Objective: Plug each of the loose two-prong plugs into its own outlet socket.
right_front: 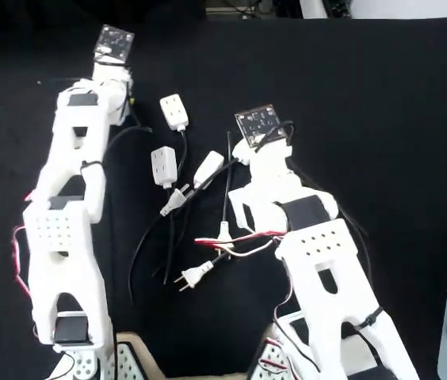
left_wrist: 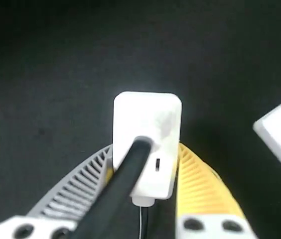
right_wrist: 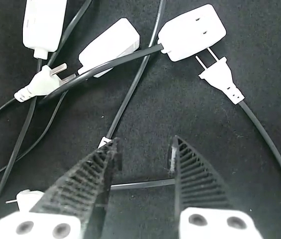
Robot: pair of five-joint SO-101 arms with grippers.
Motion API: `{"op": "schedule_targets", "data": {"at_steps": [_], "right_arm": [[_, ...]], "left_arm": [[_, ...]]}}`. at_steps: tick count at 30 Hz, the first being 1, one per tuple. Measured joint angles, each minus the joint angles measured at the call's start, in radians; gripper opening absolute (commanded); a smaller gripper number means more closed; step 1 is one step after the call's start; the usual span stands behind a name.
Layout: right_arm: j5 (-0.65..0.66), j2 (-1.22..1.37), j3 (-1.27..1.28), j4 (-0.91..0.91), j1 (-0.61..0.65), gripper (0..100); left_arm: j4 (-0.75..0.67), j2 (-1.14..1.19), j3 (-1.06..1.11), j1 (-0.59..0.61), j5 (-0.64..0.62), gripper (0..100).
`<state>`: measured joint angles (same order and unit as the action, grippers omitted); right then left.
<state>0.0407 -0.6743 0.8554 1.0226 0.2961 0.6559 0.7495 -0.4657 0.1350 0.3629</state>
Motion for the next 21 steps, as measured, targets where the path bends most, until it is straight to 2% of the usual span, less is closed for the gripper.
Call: {"op": "schedule_targets", "data": {"at_steps": [3,5,11,21], "right_arm": [[0.0,0.0,0.0,0.0,0.0,15.8],[0.0,0.0,0.0,0.0,0.0,15.8],[0.0,0.0,0.0,0.0,0.0,15.8],[0.0,0.0,0.0,-0.002,0.0,15.8]], "left_arm": [[0.06,0.04,-0.069,-0.02,0.0,27],[0.126,0.046,-0.109,-0.028,-0.008,31],[0.336,0.046,-0.284,-0.029,-0.146,31],[0.758,0.044,-0.717,-0.023,-0.17,31]]}}
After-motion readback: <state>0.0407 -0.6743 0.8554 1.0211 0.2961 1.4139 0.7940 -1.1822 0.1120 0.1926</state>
